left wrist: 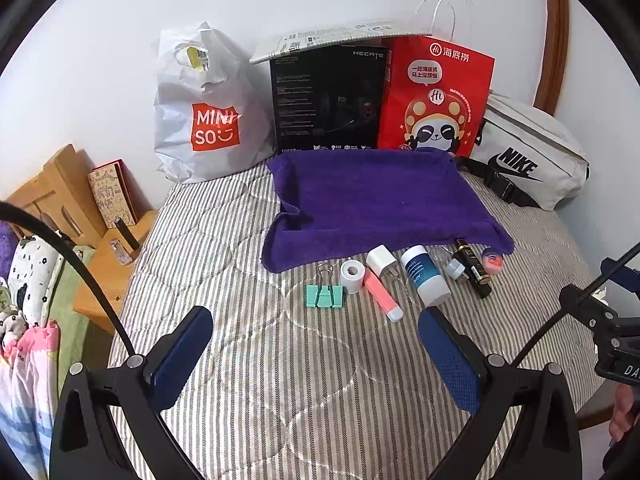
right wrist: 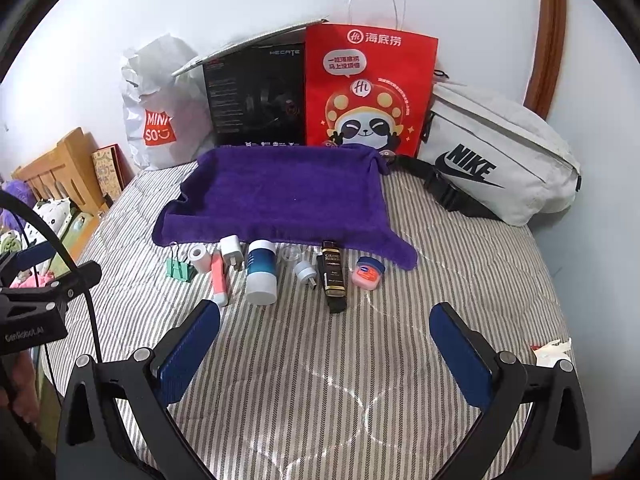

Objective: Organize rigid objects

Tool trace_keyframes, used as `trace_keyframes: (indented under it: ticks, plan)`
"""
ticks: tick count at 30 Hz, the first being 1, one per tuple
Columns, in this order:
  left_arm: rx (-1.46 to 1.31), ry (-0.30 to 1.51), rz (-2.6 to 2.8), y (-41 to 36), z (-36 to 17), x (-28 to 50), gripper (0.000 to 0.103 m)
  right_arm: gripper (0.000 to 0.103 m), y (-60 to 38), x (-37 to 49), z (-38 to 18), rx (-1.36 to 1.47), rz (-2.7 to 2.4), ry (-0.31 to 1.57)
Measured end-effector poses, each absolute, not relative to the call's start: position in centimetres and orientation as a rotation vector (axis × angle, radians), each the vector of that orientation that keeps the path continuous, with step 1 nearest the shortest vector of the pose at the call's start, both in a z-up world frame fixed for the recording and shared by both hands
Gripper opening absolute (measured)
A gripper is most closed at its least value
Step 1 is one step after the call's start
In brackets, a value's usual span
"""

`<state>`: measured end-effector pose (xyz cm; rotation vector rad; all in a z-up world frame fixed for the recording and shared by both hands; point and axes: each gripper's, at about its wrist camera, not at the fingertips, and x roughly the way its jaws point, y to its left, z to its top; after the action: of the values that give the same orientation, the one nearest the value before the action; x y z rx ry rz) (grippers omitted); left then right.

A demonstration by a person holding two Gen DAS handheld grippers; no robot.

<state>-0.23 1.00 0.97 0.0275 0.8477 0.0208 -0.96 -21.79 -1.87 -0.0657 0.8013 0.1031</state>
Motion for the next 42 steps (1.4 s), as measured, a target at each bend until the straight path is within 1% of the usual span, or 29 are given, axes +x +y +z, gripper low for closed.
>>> trace_keyframes:
  ticks: [14, 26, 42]
  plan:
    - [0.035, 0.861, 0.032, 1.5, 1.8, -0.3, 0.103, 0.103, -21.4, -0.8, -1.3, -0.071, 0.127, 0.829]
    - [0.032, 0.865, 0.043, 1.9, 2.3, -0.5, 0.103, 0.103, -21.1, -0.9, -0.2, -0.066, 0.135, 0.805]
    - [0.036, 0.873, 0.042, 1.8, 2.3, -0.3, 0.103, 0.103, -21.8, -0.7, -0.4, -0.039, 0.123, 0.817]
